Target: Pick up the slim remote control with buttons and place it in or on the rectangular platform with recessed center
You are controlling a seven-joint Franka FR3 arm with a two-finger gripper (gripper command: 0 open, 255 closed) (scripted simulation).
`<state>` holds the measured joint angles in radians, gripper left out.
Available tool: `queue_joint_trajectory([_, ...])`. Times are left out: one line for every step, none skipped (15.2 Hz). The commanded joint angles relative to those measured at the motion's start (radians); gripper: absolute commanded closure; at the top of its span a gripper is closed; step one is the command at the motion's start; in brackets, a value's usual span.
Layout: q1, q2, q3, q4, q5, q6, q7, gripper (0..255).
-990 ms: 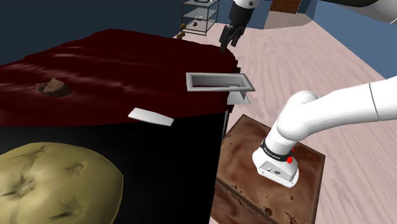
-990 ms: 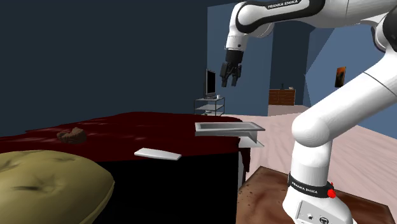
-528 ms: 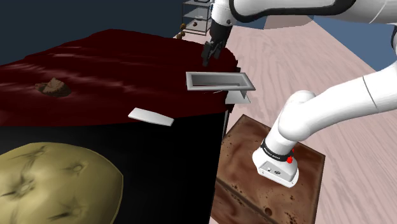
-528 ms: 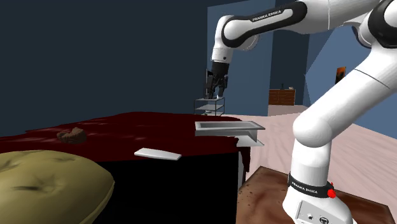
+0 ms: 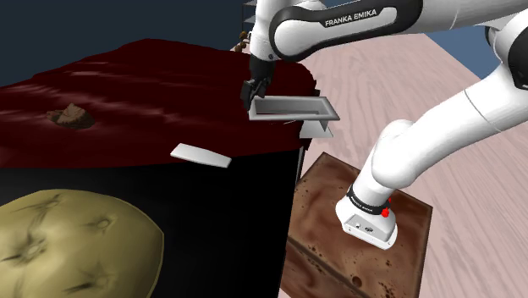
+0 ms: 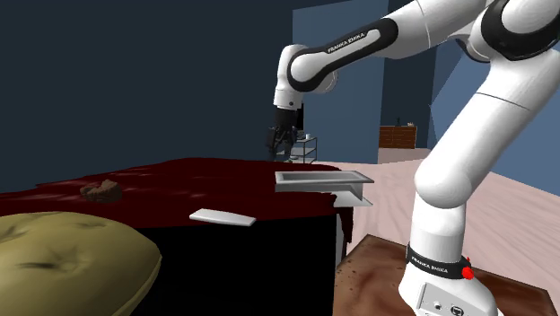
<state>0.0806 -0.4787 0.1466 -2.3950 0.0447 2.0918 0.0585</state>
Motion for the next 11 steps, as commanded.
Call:
queue_joint_trajectory([0.013,0.05,0.023,0.001,0.007,0.048,0.015,0])
queue_joint_trajectory([0.019,0.079,0.034,0.007,0.008,0.071,0.022,0])
queue_joint_trajectory([0.024,0.109,0.045,0.013,0.008,0.093,0.029,0])
queue_joint_trajectory([0.028,0.14,0.056,0.021,0.008,0.116,0.036,0])
queue_joint_trajectory([0.033,0.171,0.067,0.029,0.006,0.137,0.044,0])
queue_joint_trajectory([0.038,0.203,0.077,0.039,0.004,0.158,0.052,0])
queue_joint_trajectory([0.042,0.235,0.088,0.05,0.0,0.178,0.061,0])
queue_joint_trajectory([0.046,0.267,0.099,0.062,-0.005,0.198,0.07,0])
queue_joint_trajectory([0.05,0.3,0.109,0.074,-0.011,0.217,0.08,0])
queue_joint_trajectory([0.055,0.334,0.119,0.088,-0.018,0.235,0.09,0])
queue_joint_trajectory([0.059,0.367,0.128,0.103,-0.026,0.252,0.101,0])
